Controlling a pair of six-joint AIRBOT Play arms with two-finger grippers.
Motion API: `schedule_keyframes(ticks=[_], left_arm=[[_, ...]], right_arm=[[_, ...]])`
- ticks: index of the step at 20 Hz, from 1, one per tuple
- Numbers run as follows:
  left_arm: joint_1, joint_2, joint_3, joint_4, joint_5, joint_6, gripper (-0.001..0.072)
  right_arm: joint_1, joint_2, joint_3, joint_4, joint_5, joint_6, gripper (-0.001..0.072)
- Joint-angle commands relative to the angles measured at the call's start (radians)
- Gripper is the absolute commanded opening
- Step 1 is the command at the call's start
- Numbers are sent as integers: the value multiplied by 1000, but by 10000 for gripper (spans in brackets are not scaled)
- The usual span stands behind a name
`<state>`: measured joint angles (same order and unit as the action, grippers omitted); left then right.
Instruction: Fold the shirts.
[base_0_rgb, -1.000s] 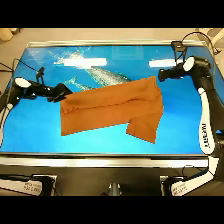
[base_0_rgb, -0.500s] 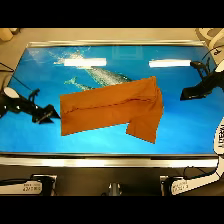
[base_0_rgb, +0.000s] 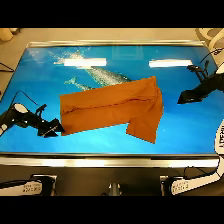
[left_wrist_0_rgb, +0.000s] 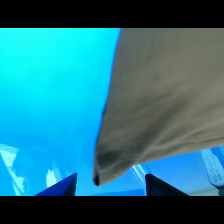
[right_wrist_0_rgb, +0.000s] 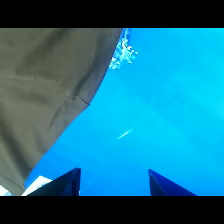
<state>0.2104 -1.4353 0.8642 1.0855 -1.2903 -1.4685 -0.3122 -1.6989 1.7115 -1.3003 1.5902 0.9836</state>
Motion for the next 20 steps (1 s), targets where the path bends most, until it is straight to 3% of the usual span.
schedule_keyframes(ticks=[1,2,4,5,6,10,14,20], left_arm=[[-28,-24,-11,-46,68,5,508],[-39,-31,-11,-46,85,1,501],[-56,-32,-10,-47,120,-27,268],[-63,-32,-10,-47,126,-28,92],[-64,-32,-10,-46,126,-24,28],[-64,-24,-10,-47,129,-19,27],[-64,4,-10,-47,116,3,27],[-64,51,-10,-47,113,3,27]], right_arm=[[0,0,-24,-1,7,-14,417],[0,0,-47,0,8,-13,417],[0,0,-97,3,6,-18,418],[0,0,-119,5,4,-21,419],[0,0,-145,11,2,-27,429],[11,-2,-263,87,-38,-47,449],[60,-6,-343,117,-213,-72,448],[79,-85,-344,213,-334,-17,440]])
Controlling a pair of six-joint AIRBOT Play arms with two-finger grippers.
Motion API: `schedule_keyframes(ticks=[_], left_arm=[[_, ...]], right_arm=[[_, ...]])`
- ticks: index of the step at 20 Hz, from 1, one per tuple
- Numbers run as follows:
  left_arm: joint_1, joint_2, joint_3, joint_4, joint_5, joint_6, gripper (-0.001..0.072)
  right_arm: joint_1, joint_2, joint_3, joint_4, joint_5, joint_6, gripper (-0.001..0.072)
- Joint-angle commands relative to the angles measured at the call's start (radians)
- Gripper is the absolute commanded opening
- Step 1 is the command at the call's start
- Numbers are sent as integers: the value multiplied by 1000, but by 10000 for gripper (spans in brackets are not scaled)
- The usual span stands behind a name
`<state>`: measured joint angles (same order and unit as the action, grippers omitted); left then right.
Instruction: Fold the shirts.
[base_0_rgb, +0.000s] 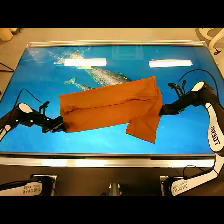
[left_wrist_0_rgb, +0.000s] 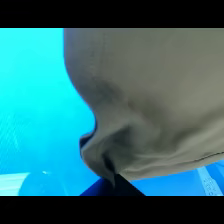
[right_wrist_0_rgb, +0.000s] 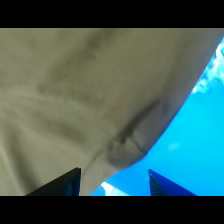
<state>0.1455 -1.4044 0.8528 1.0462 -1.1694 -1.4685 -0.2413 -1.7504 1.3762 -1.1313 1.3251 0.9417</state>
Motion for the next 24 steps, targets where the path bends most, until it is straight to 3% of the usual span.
schedule_keyframes(ticks=[1,2,3,4,5,6,9,13,15,18,20,24], left_arm=[[1,26,1,-7,-8,6,27],[1,32,1,-7,-8,7,27],[0,37,1,-8,-8,7,27],[0,41,1,-8,-7,7,27],[1,45,2,-7,-8,7,27],[1,50,5,-7,-8,14,26],[1,127,90,6,-8,49,23],[1,340,463,63,3,41,23],[1,445,731,63,92,24,24],[2,569,1034,85,338,24,25],[2,632,1092,80,402,-11,25],[2,683,1091,85,237,-51,25]], right_arm=[[8,-42,-8,45,-78,43,426],[8,-47,-8,50,-84,55,420],[8,-52,-8,54,-88,68,345],[8,-52,-8,56,-101,68,249],[8,-48,-6,56,-133,67,61],[8,-39,-2,55,-164,66,14],[7,43,79,55,-188,-48,12],[7,314,283,56,-264,-180,11],[7,517,377,54,-399,-180,11],[7,824,407,54,-637,-180,13],[7,969,407,18,-640,-180,13],[7,1088,407,-6,-519,-164,13]])
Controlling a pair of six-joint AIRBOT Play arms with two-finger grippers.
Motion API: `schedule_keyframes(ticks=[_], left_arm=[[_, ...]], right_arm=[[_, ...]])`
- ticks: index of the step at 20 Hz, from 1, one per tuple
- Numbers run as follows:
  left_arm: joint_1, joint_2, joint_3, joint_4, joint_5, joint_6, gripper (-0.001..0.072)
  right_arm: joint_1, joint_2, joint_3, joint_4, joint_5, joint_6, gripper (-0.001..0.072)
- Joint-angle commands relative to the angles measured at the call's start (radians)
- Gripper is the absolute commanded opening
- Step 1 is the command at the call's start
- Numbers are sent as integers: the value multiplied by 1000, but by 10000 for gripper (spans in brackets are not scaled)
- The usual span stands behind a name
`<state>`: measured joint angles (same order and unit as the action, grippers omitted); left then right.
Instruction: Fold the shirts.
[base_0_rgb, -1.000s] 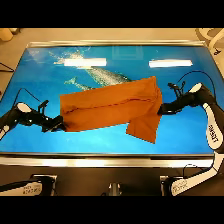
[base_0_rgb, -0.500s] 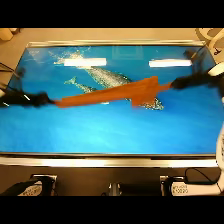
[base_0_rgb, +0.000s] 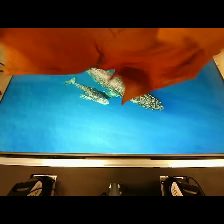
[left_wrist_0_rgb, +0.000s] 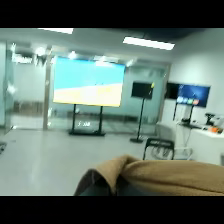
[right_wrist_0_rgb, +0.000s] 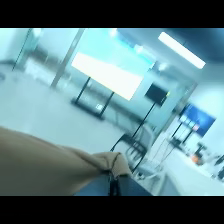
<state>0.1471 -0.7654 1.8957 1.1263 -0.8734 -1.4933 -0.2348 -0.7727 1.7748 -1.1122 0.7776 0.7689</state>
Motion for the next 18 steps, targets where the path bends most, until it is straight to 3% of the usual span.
schedule_keyframes(ticks=[1,3,6,10,12,15,18], left_arm=[[0,40,48,5,-88,-27,25],[0,32,48,5,-76,-82,26],[0,-9,48,10,-121,-79,26],[-1,-160,-42,9,-336,-78,26],[-1,-248,-170,10,-365,-50,26],[-16,-388,-406,8,-285,-41,25],[-60,-553,-541,8,-139,-41,26]], right_arm=[[0,115,9,-41,38,8,13],[0,111,9,-77,42,18,13],[0,62,9,-85,82,133,13],[0,-131,8,-83,329,150,13],[1,-288,8,-108,496,152,13],[8,-547,-9,-123,583,232,12],[90,-777,-15,-141,480,264,12]])
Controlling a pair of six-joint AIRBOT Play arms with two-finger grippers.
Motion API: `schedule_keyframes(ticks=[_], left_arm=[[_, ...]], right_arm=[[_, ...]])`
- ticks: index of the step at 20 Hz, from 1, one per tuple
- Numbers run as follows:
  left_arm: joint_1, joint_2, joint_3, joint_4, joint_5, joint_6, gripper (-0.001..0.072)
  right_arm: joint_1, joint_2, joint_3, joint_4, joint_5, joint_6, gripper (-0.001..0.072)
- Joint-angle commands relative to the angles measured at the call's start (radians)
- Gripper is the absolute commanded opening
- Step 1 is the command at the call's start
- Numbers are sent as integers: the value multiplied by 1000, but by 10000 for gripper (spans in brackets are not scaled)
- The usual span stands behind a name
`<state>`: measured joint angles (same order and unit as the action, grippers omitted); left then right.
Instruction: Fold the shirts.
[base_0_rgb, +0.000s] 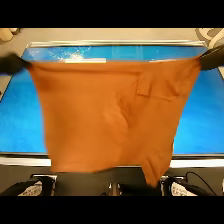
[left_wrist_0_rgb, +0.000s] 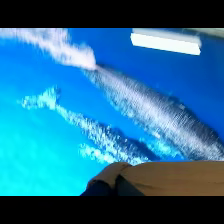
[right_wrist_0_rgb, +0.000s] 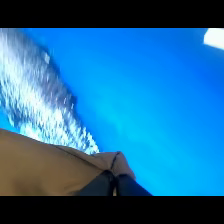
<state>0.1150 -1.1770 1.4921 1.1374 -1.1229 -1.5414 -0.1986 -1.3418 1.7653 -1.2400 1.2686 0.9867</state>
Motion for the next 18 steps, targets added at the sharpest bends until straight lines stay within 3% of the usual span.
schedule_keyframes(ticks=[1,6,12,14,18], left_arm=[[-33,-195,-132,-5,134,7,26],[-37,-418,-34,-11,212,8,26],[-33,-522,43,-10,353,7,26],[-27,-544,42,-11,346,4,26],[-34,-587,42,-10,228,20,26]], right_arm=[[80,-261,-6,-13,-60,56,13],[145,-435,-6,-10,-334,72,14],[145,-460,-5,-115,-628,72,14],[145,-468,-6,-145,-594,72,14],[145,-515,-6,-145,-359,68,15]])
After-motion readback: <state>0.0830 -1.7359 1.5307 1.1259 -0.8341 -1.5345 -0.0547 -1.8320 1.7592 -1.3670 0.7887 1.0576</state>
